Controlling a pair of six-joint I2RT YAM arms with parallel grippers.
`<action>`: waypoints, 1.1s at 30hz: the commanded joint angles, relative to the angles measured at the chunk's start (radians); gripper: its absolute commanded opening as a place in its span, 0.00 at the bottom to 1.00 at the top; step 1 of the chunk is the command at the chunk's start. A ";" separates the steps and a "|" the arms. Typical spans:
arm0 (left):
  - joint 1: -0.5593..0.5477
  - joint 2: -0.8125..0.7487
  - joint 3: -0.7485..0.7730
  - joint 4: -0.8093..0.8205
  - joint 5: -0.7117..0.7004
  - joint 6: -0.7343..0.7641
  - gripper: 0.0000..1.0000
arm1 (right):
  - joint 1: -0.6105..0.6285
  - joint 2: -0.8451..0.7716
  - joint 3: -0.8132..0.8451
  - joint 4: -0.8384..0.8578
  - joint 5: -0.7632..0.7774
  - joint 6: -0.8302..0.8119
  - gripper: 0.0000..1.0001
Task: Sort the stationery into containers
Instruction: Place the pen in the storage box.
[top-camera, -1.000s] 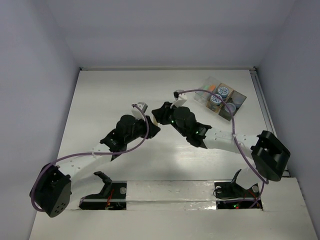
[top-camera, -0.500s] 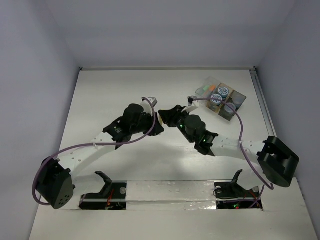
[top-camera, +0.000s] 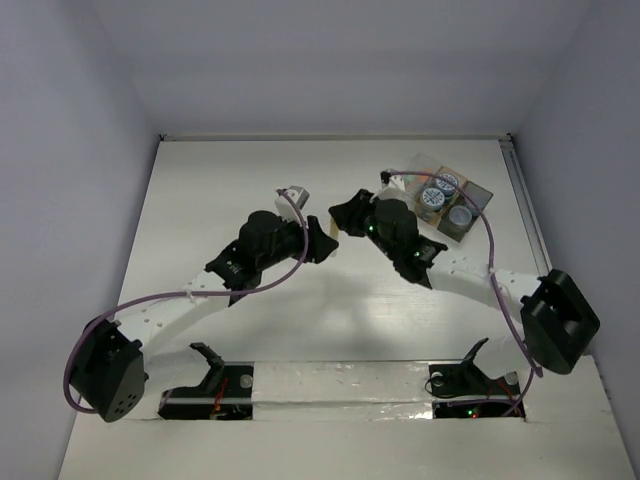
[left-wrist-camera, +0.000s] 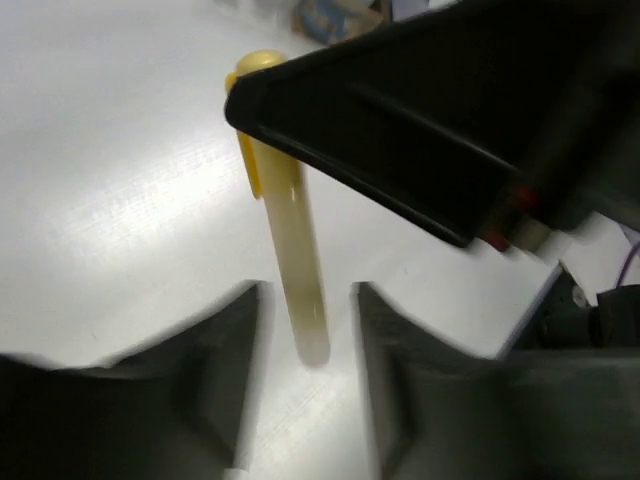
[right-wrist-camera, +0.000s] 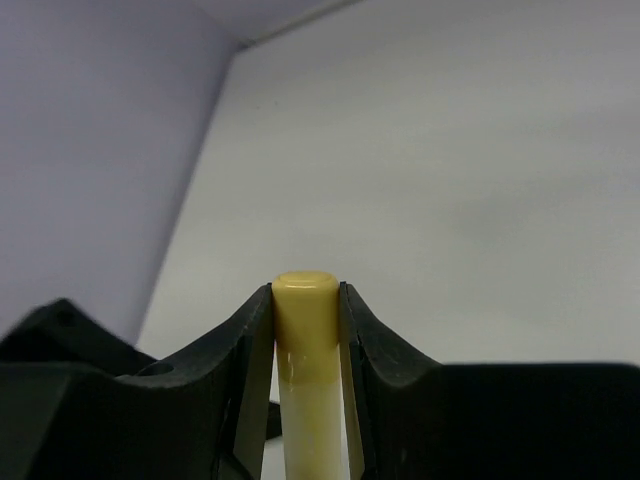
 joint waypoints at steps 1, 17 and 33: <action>-0.001 -0.090 -0.062 0.305 -0.026 -0.013 0.50 | -0.153 0.071 0.116 -0.191 -0.121 -0.102 0.00; -0.021 -0.290 -0.300 0.342 -0.021 0.024 0.99 | -0.668 0.293 0.473 -0.229 -0.085 -0.173 0.00; -0.021 -0.294 -0.340 0.344 -0.056 0.050 0.99 | -0.689 0.582 0.650 -0.255 -0.017 -0.147 0.21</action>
